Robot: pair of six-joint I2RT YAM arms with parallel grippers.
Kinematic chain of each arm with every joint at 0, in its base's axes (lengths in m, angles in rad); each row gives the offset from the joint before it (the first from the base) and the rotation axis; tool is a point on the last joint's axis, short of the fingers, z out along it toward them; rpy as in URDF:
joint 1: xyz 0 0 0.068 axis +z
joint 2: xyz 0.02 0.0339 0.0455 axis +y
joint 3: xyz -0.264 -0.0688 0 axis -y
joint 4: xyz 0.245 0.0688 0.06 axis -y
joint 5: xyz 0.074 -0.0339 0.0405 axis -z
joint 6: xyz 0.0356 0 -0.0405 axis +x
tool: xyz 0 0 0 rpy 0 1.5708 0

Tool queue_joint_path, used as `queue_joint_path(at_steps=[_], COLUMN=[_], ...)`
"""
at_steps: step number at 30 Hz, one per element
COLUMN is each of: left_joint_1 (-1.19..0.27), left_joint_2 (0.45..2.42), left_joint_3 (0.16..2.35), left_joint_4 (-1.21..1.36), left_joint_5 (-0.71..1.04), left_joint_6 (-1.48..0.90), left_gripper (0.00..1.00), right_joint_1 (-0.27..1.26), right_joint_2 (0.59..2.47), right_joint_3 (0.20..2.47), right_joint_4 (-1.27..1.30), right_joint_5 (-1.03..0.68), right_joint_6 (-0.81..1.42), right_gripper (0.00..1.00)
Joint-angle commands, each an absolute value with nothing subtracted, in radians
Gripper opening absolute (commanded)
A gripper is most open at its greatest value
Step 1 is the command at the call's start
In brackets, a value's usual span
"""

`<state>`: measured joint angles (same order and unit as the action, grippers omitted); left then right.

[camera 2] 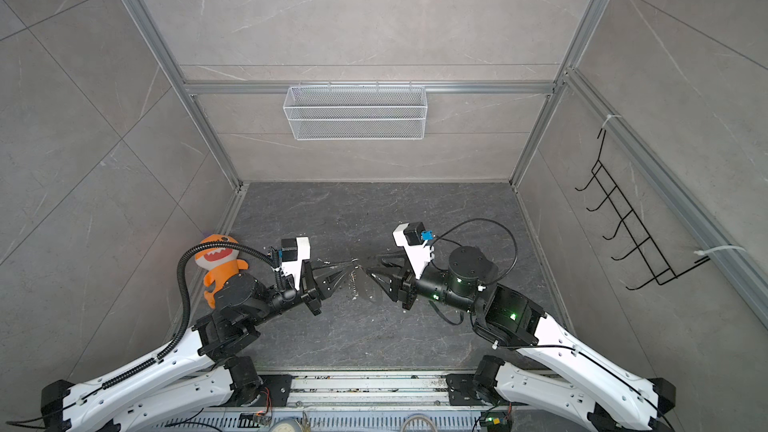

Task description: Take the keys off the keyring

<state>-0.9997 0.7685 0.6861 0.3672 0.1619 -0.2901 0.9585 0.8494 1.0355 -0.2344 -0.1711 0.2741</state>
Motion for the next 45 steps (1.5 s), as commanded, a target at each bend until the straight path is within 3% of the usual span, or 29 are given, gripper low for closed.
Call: queue_joint_path(at_steps=[1, 12, 33, 40, 45], left_joint_1=[-1.002, -1.001, -1.002, -1.002, -1.002], left_joint_2=[0.765, 0.768, 0.720, 0.720, 0.725], left_joint_3=[0.732, 0.731, 0.691, 0.688, 0.688], left_joint_4=[0.429, 0.414, 0.417, 0.417, 0.419], left_joint_5=[0.119, 0.090, 0.194, 0.216, 0.227], left_joint_6=[-0.255, -0.250, -0.270, -0.278, -0.282], left_gripper=[0.00, 0.00, 0.00, 0.00, 0.00], right_joint_1=[0.963, 0.963, 0.871, 0.842, 0.841], right_joint_2=[0.858, 0.883, 0.959, 0.960, 0.971], right_joint_3=[1.034, 1.063, 1.121, 1.099, 1.106], right_joint_4=[-0.219, -0.254, -0.218, -0.155, -0.156], right_joint_5=[-0.156, -0.129, -0.405, -0.587, -0.623], right_joint_6=[0.284, 0.260, 0.218, 0.244, 0.244], right_gripper=[0.46, 0.46, 0.44, 0.36, 0.29])
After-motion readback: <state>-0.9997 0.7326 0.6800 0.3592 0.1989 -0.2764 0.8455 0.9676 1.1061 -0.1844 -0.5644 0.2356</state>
